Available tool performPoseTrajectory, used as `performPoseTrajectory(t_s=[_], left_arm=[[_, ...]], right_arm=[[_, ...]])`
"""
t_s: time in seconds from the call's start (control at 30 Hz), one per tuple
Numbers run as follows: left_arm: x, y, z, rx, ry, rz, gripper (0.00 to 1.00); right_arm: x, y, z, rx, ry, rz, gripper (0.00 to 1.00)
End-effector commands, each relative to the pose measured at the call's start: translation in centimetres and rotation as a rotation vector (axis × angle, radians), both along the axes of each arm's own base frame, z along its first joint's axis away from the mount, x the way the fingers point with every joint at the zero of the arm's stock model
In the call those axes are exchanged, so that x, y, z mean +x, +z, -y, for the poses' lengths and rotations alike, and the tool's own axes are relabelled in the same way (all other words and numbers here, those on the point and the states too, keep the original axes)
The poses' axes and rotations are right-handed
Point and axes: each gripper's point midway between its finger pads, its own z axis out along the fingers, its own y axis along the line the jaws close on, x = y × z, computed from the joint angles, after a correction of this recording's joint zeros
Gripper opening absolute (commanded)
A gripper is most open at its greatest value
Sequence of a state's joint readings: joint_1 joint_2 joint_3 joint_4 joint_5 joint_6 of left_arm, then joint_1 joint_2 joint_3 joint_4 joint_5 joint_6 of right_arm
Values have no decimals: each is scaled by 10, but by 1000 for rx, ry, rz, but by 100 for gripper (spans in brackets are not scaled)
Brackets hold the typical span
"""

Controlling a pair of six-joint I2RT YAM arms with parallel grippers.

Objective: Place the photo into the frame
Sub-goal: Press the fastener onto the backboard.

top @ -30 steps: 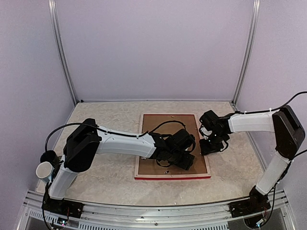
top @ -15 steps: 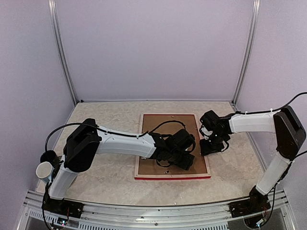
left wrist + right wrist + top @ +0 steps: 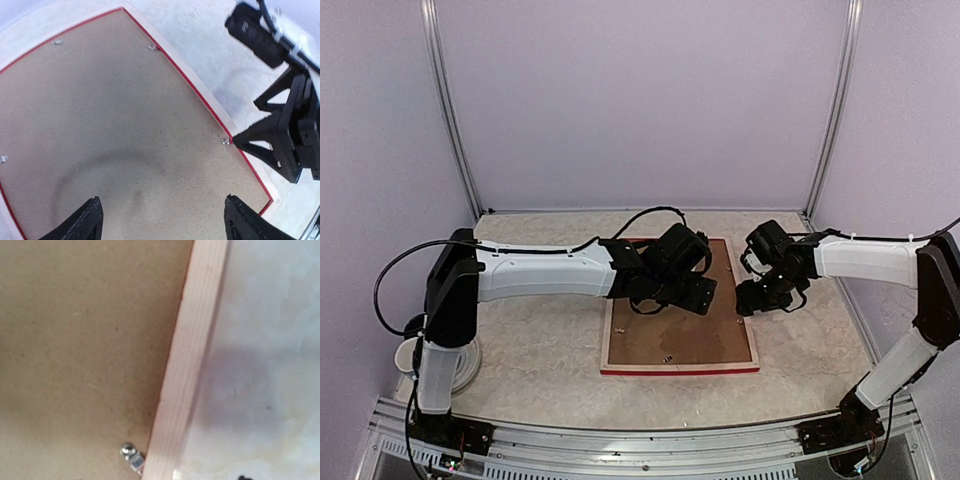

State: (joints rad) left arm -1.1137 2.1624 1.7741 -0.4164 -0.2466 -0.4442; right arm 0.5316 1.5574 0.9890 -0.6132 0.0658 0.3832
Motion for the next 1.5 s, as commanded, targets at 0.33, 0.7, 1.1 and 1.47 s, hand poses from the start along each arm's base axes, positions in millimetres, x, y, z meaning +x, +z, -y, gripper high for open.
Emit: performPoseTrajectory(t_s=[0.33,0.7,1.1,1.47], left_arm=[[71,11,-136,35,281,16,99],[141,-4,-175,60,395,-1,99],[168,-49,-184,169,412,-47,93],[166,-73,-192,229,429,-66,88]], right_arm=[[-8,14,-17,78,49,71,88],[-12,7,-12,62,26,60,92],[-10,2,-14,63,16,49,92],[-14,-1,-14,68,10,42,91]])
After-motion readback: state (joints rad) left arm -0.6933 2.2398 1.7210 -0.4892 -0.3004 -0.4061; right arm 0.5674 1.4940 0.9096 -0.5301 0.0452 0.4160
